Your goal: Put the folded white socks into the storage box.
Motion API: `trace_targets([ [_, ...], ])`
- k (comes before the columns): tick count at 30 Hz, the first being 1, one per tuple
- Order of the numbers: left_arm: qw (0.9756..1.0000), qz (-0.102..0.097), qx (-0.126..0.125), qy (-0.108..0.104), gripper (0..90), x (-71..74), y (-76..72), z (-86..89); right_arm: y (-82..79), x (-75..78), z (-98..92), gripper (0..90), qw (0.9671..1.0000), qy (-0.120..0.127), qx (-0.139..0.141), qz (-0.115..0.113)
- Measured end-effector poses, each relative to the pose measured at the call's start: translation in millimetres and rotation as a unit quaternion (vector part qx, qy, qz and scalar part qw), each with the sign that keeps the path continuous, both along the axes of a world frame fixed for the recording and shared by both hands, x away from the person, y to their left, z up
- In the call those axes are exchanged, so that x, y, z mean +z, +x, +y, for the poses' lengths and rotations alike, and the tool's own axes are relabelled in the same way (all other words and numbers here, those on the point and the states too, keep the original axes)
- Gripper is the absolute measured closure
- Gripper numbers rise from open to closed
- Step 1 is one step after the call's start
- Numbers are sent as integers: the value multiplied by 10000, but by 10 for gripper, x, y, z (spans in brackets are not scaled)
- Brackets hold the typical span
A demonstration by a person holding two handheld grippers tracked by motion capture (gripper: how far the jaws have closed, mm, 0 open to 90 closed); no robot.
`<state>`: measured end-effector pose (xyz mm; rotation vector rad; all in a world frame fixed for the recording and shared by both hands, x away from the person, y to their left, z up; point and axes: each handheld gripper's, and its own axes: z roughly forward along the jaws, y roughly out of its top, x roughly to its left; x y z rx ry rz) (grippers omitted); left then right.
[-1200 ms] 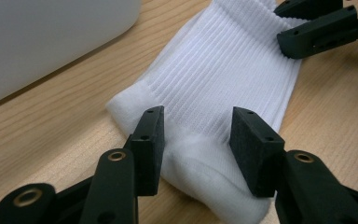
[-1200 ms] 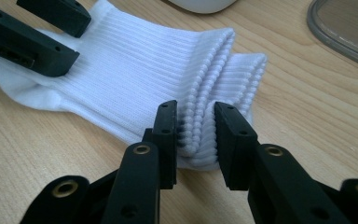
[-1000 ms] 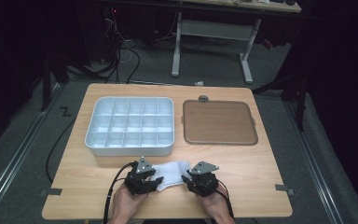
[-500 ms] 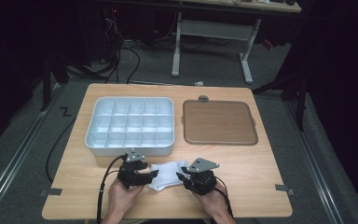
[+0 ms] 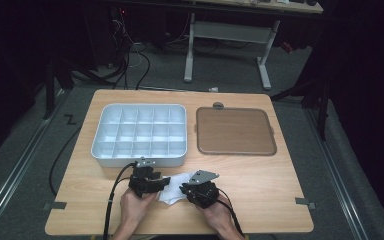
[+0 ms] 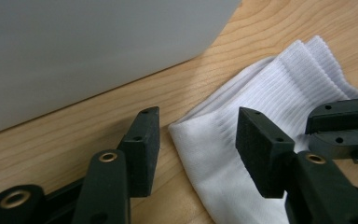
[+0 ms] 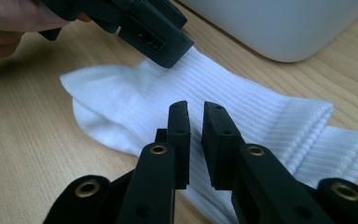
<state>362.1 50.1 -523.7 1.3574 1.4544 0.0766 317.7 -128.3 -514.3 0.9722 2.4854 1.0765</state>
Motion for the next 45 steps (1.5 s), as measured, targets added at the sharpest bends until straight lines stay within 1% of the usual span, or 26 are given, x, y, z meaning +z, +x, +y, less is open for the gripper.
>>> trace_targets([
  [4,10000,61,6,-21,533,-38,2,-6,8,-33,-3,821,10000,-44,-7,21],
  [5,10000,5,-13,30,533,-44,-6,-11,8,-39,-7,821,10000,-61,-16,45],
  [7,10000,-15,-66,60,576,-46,-25,-24,7,-65,-17,821,10000,-65,-19,42],
  [8,9999,-35,-91,84,576,-49,-32,-27,7,-65,-17,821,10000,-65,-19,42],
  [9,9999,-42,-125,104,596,-52,-38,-30,8,-69,-14,821,10000,-88,0,23],
  [10,9999,-3,-155,57,645,-52,-35,-27,-2,-68,-2,821,9999,-153,1,4],
  [11,9999,-3,-155,57,665,-52,-35,-27,-2,-68,-2,821,9999,-153,1,4],
  [12,9998,24,-178,40,665,-55,-32,-17,-4,-72,1,822,9999,-152,-1,-15],
  [14,9998,59,-174,-32,733,-60,-27,-3,-6,-76,-2,823,9999,-137,3,-11],
  [15,9998,53,-193,-56,788,-59,-31,2,-5,-80,-5,824,9999,-147,24,-30],
  [17,9997,7,-216,-141,818,-48,-49,12,-13,-81,-2,827,9998,-174,23,-52],
  [18,9997,7,-216,-141,827,-48,-49,12,-13,-81,-2,827,9998,-174,23,-52],
  [19,9996,0,-231,-166,827,-43,-56,21,-26,-79,5,829,9998,-189,-26,-16],
  [21,9994,-12,-259,-228,839,-21,-70,44,-13,-86,1,835,9998,-175,36,-68],
  [23,9994,-19,-269,-237,842,-11,-76,49,-13,-87,1,837,9998,-167,31,-60],
  [24,9992,-67,-276,-284,842,15,-93,59,-13,-87,1,838,9998,-166,32,-54],
  [25,9990,-114,-311,-300,845,44,-114,72,-13,-84,6,839,9999,-166,21,-26],
  [27,9989,-119,-309,-325,846,56,-121,74,-22,-83,13,840,9999,-148,-28,24],
  [31,9984,-178,-354,-412,848,106,-154,101,-3,-78,24,842,9998,-199,71,-6],
  [32,9980,-198,-369,-465,849,133,-166,115,-4,-75,31,842,9998,-210,62,13],
  [34,9979,-205,-374,-480,849,145,-169,119,2,-76,45,842,9998,-195,80,20],
  [36,9974,-250,-411,-528,850,196,-182,129,7,-78,60,843,9998,-195,102,8],
  [41,9972,-321,-436,-514,850,237,-200,131,17,-78,88,843,9998,-176,116,37],
  [43,9970,-337,-415,-563,850,252,-206,133,25,-79,103,843,9997,-176,135,36],
  [44,9969,-359,-445,-547,850,257,-209,141,28,-79,115,843,9998,-159,137,51],
  [45,9966,-362,-431,-596,850,266,-214,140,32,-80,122,843,9997,-158,158,40],
])
